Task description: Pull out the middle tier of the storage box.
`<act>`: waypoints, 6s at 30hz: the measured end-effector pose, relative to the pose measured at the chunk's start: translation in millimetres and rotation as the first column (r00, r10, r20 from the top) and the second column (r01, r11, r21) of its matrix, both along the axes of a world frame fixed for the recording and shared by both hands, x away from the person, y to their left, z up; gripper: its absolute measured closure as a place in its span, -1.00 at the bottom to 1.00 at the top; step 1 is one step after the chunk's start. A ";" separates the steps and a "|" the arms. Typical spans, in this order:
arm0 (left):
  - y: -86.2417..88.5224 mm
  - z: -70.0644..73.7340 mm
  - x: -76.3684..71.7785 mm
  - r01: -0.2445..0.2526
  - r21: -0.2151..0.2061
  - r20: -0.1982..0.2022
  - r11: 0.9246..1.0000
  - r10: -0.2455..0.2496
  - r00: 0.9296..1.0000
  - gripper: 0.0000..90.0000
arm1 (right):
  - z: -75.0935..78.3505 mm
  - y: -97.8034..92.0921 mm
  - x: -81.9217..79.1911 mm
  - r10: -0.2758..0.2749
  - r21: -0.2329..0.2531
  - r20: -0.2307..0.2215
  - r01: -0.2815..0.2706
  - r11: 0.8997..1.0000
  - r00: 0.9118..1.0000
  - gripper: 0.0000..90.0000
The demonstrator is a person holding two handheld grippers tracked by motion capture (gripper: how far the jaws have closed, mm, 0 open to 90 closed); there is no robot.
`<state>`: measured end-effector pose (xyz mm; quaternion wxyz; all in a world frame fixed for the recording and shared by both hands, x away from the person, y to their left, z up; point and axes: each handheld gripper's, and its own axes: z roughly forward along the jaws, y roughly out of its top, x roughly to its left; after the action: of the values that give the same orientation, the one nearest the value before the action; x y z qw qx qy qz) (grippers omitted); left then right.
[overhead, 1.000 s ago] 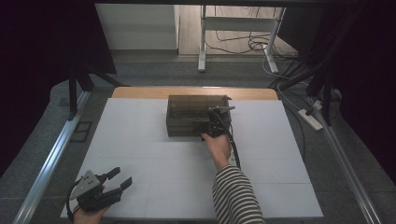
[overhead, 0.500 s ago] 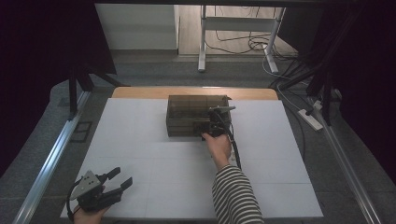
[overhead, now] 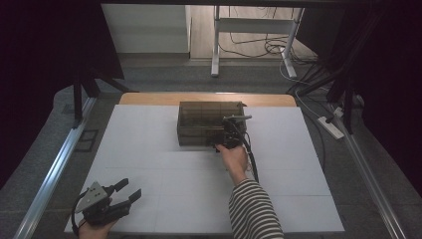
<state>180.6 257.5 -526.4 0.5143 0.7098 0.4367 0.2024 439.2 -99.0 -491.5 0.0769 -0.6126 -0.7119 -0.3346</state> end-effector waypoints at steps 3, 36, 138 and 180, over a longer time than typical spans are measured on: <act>-0.1 0.0 -0.1 -0.001 0.001 0.001 1.000 0.001 1.000 -0.21 | -0.6 -1.2 -3.5 0.008 0.005 0.005 -0.008 1.000 1.000 0.36; -2.4 0.1 0.4 -0.003 0.017 -0.004 1.000 0.003 1.000 -0.22 | 2.2 -22.4 -39.8 0.114 -0.009 0.132 -0.114 0.993 0.985 0.11; -109.1 19.5 186.2 0.086 0.198 -0.257 0.976 -0.032 0.966 0.60 | 8.9 -99.8 -29.3 0.356 -0.332 0.444 -0.218 0.918 0.822 0.53; -105.0 19.4 152.5 0.138 0.180 -0.283 0.974 -0.083 0.955 0.66 | 7.6 -109.4 -66.4 0.387 -0.325 0.432 -0.260 0.909 0.814 0.66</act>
<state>333.0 152.5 -507.0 0.3863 0.8020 0.4408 0.1156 372.8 -208.4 -483.9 -0.1270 -0.3818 -0.8388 -0.3668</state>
